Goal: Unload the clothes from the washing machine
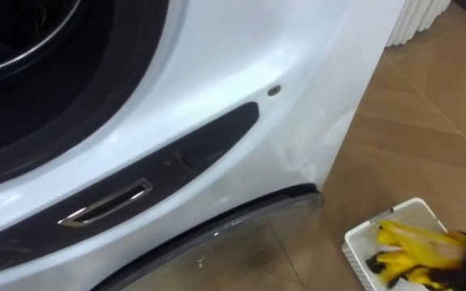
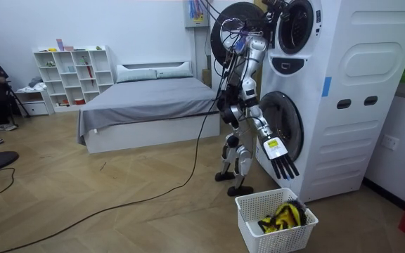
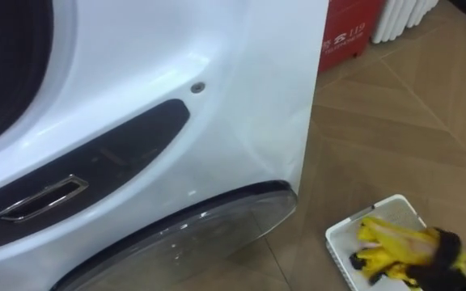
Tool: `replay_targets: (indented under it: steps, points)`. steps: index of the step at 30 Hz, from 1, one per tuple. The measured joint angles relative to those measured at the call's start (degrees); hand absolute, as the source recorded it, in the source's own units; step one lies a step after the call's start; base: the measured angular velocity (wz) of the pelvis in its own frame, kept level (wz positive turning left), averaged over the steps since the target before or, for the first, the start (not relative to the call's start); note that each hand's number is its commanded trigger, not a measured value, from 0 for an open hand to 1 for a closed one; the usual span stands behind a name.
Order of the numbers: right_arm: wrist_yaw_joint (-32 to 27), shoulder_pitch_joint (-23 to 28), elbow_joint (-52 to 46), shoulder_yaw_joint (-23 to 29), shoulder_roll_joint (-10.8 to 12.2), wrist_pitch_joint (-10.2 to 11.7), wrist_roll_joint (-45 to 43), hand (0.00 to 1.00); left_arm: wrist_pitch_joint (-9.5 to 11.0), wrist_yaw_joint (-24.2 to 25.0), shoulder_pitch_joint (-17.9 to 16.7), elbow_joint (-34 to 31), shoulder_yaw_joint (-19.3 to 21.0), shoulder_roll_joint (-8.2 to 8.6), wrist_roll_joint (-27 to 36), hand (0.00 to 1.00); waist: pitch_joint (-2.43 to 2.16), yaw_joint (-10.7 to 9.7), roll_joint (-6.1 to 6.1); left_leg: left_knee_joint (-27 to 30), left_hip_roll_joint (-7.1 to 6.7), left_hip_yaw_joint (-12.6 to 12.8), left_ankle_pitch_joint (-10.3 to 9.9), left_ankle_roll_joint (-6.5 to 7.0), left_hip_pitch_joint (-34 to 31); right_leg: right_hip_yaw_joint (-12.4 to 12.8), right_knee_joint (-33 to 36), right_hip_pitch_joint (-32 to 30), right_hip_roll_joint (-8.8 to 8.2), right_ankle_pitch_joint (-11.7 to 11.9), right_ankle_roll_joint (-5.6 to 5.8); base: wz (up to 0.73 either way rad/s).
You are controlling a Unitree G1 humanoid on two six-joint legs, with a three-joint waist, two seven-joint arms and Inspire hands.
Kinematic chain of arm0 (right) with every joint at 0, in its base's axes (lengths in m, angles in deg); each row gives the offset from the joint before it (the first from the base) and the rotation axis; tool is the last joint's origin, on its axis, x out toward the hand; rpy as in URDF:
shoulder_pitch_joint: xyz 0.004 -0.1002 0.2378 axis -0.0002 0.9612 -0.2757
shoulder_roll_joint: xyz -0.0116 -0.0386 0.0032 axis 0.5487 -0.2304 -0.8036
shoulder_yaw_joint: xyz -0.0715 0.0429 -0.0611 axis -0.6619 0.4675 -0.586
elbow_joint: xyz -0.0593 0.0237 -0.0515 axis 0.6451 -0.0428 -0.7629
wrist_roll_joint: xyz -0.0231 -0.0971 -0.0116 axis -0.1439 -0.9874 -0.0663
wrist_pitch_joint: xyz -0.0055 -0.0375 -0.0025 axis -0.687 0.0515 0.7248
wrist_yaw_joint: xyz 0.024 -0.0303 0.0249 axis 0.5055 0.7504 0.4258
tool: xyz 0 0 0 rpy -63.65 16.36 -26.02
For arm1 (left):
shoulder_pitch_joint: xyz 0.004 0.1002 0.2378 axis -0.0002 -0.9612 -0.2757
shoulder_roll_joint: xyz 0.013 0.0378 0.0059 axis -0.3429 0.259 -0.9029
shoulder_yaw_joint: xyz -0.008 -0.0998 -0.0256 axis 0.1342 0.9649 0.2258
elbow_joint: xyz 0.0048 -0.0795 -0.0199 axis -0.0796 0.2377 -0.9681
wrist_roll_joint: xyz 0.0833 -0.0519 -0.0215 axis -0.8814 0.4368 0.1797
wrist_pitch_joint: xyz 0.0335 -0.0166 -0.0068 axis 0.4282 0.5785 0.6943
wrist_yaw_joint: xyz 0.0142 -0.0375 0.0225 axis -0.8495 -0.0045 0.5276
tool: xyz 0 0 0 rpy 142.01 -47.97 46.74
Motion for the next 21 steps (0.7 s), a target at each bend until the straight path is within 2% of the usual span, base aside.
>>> replay_targets:
  steps: [7,21]
  points:
    - [0.5,1.6,-0.1,0.0,0.0,0.0,-0.2,0.00,-0.1,0.1,0.0,-0.2,0.0,0.00,2.2,0.00,-0.03,0.0,-0.19,0.0,-0.02,-0.1,0.0,0.00,0.0,0.0,-0.1,0.1,-0.04,0.0,0.02,0.00]
    - [0.8,2.6,0.3,-0.1,0.0,0.0,1.2,0.00,-0.1,0.4,0.0,-0.2,0.0,0.00,2.2,0.00,-0.04,0.1,-0.76,-0.9,-0.21,-0.6,0.0,0.02,1.4,-0.2,-1.0,1.6,-0.18,0.1,0.12,0.00]
